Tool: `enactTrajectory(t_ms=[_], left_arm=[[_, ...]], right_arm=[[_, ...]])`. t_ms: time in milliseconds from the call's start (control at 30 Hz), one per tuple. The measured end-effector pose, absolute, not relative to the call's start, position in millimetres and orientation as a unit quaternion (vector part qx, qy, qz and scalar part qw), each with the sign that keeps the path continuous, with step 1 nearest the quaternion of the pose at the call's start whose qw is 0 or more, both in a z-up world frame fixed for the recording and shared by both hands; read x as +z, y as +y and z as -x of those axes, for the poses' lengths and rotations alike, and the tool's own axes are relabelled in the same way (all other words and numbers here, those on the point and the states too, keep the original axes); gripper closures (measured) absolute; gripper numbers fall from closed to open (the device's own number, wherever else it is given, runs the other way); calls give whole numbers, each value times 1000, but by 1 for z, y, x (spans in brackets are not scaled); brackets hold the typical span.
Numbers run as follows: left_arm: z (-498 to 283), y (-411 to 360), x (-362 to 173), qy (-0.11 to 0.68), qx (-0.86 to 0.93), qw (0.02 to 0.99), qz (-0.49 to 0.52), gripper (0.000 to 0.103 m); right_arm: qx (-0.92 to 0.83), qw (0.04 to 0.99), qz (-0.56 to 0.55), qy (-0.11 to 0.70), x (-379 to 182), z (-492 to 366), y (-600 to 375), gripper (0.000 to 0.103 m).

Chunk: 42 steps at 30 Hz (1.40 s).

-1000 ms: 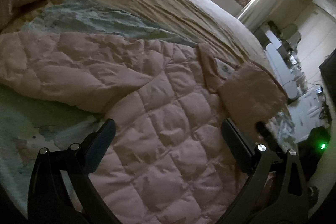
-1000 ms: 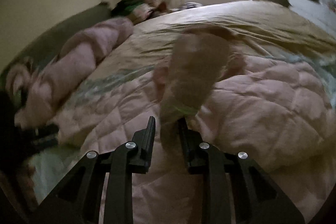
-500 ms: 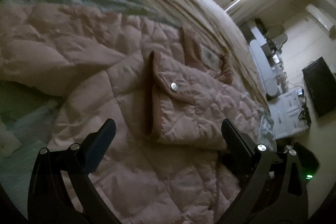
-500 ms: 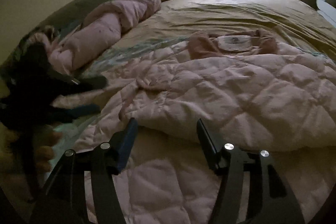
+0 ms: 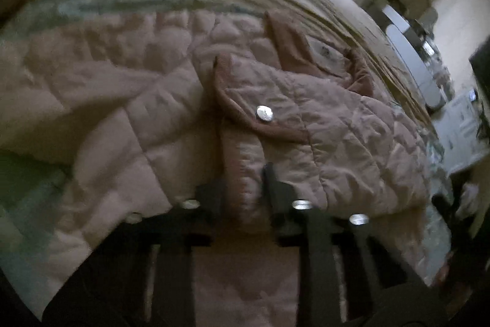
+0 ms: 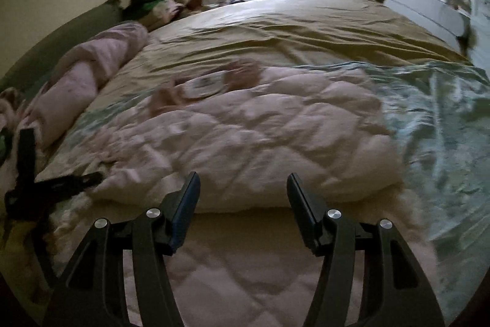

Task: Fold large clothes

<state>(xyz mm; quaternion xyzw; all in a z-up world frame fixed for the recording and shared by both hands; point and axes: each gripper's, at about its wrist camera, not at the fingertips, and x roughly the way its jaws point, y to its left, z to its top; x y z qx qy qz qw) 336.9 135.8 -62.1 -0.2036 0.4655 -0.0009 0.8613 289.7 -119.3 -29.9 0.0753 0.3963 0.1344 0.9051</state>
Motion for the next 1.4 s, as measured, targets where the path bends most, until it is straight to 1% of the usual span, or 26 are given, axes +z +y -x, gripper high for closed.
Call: enactTrajectory(t_ms=[33,200,367,467,633,700,767,833,900,967,1000,1067,1167,1233,1333,1367,1400], left_arm=[[-335,139,-59,460,-3,865,202,95],[-327,145,-37,439,17,888,133,95],[-331,140,-56,460,32,880,110,95],[-330,144,-70,474,34,873,114,93],[-328,145,-76,470,36,874,120,88],[-324,146,-66,456,52,881,114,82],[-318,149,-44,429,65,894,112,81],[-314,147,-23,409,66,904,102,76],[-314,139,-12,399,56,910,97,59],[-317,125,-9,399,33,911,94,50],[-320,117,-13,404,25,910,91,48],[-327,102,-29,424,14,903,72,47],[-332,94,-64,468,12,881,66,40],[-329,96,-80,471,3,879,73,39],[-322,102,-79,466,-4,879,96,38],[-320,104,-76,467,-4,879,101,36],[-317,105,-72,467,-5,878,105,32]], right_arm=[[127,907,-74,394,-29,-292,-122,45],[88,915,-58,390,-22,-314,-133,45],[76,905,-24,418,-36,-342,-127,45],[65,893,-8,445,-50,-355,-124,45],[56,873,-11,484,-82,-368,-127,43],[50,873,9,486,-89,-369,-122,43],[46,876,9,480,-83,-364,-120,43],[61,888,-9,457,-69,-353,-120,42],[81,898,-16,433,-56,-338,-115,42],[99,896,-22,431,-53,-331,-110,40],[108,893,-27,436,-54,-328,-107,38],[121,882,-35,453,-60,-328,-104,38],[107,872,-18,478,-75,-334,-100,38],[102,864,-17,492,-88,-337,-99,38],[90,867,19,489,-91,-336,-89,36],[86,869,28,486,-89,-333,-85,36],[87,870,28,484,-86,-331,-85,33]])
